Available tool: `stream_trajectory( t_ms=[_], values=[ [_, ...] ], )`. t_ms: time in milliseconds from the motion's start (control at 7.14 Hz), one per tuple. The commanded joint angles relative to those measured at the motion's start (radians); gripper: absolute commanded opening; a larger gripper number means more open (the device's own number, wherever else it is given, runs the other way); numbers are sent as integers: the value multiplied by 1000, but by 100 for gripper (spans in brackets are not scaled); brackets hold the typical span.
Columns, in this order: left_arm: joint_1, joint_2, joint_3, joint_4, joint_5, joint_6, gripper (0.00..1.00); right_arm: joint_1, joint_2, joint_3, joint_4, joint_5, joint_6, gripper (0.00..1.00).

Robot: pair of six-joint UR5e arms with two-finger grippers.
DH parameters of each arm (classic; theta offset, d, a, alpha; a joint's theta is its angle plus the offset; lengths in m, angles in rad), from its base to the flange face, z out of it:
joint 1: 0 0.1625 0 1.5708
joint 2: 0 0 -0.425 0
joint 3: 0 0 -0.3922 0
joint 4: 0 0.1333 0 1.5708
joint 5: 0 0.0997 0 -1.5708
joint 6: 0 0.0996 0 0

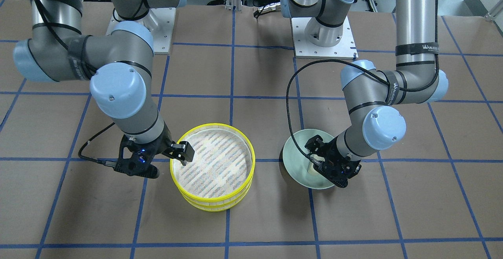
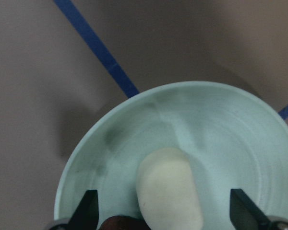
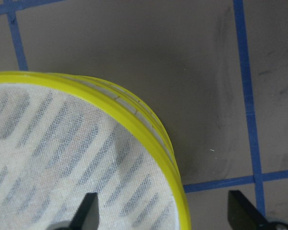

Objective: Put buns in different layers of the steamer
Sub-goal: 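Lift the white bun with left gripper while right grasps top tier rim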

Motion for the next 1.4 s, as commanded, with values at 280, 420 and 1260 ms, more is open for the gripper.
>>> stream_trajectory(
  t_ms=[280, 420, 1260],
  values=[
    [-40, -36, -5, 47, 18, 21, 89, 10, 4, 14, 3, -5, -80, 3],
    [-39, -35, -3, 46, 48, 41, 90, 10, -9, 14, 23, -3, -81, 0],
    [-43, 30, 14, 17, 122, 33, 0, -92, -220, 7, 296, -40, -312, 0]
  ],
)
